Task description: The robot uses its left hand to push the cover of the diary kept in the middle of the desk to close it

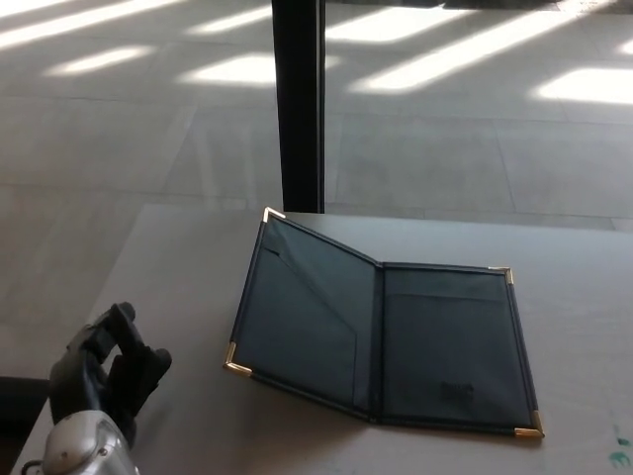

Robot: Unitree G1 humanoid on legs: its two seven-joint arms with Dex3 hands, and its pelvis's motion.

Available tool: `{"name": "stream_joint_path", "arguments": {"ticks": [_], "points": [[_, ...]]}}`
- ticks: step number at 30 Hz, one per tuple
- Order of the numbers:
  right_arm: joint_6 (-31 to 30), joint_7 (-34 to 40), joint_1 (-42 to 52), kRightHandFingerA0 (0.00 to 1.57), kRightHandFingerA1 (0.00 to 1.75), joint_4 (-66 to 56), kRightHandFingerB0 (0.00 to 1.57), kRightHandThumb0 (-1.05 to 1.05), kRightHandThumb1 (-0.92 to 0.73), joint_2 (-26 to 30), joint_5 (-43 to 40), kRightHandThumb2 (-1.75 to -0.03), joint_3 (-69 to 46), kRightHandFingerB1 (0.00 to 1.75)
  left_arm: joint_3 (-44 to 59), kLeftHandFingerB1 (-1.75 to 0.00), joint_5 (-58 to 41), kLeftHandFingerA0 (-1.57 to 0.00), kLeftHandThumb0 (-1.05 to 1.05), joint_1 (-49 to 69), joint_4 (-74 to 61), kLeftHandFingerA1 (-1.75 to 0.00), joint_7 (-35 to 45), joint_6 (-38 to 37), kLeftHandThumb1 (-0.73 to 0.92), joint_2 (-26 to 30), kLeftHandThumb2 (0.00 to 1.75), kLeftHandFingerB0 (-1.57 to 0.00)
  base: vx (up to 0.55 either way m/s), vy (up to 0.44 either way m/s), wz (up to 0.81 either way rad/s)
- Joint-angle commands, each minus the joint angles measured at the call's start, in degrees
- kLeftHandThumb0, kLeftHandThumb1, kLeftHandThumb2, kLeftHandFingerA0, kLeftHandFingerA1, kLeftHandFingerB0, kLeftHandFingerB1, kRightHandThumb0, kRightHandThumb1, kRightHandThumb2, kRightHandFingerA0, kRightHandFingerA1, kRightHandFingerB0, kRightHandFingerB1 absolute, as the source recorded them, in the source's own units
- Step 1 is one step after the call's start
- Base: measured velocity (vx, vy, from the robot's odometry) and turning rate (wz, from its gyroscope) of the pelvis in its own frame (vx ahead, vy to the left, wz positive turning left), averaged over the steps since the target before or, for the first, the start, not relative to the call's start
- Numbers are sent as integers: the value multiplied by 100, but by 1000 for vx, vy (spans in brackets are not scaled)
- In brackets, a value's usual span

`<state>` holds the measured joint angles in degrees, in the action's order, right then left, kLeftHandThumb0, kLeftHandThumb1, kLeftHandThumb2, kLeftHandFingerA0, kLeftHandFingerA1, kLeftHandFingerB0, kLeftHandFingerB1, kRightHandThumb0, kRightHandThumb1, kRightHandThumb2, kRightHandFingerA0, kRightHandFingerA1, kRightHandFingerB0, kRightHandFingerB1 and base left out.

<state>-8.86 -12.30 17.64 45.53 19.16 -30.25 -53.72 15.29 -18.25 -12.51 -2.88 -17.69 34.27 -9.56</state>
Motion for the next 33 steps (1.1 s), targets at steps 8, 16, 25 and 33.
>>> {"name": "stream_joint_path", "arguments": {"ticks": [8, 16, 25, 33], "points": [[-141, 109, -94, 54, 76, -264, 43, -70, -89, 75, -258, -66, 1, 53, -712, -42, -398, -36, -93, 649, -746, -46, -549, 302, 92, -1472, 89, -27, 0, 0, 0], [-89, 177, -209, 55, 77, -195, 45, -67, -89, 131, -187, -66, 47, 54, -1564, -44, -604, -34, -97, 1037, -775, -54, -571, 117, 92, -1832, 93, -25, 0, 0, 0], [-159, 122, -249, 51, 74, -220, 40, -69, -88, 132, -234, -65, 63, 51, -1975, -43, -735, -32, -94, 1534, -691, -51, -818, 37, 92, -1801, 89, -27, 0, 0, 0], [-206, 87, -200, 52, 73, -397, 42, -69, -89, 97, -234, -66, 103, 52, -2039, -42, -984, -32, -96, 1501, -668, -51, -962, 72, 92, -1864, 89, -25, 0, 0, 0]]}}
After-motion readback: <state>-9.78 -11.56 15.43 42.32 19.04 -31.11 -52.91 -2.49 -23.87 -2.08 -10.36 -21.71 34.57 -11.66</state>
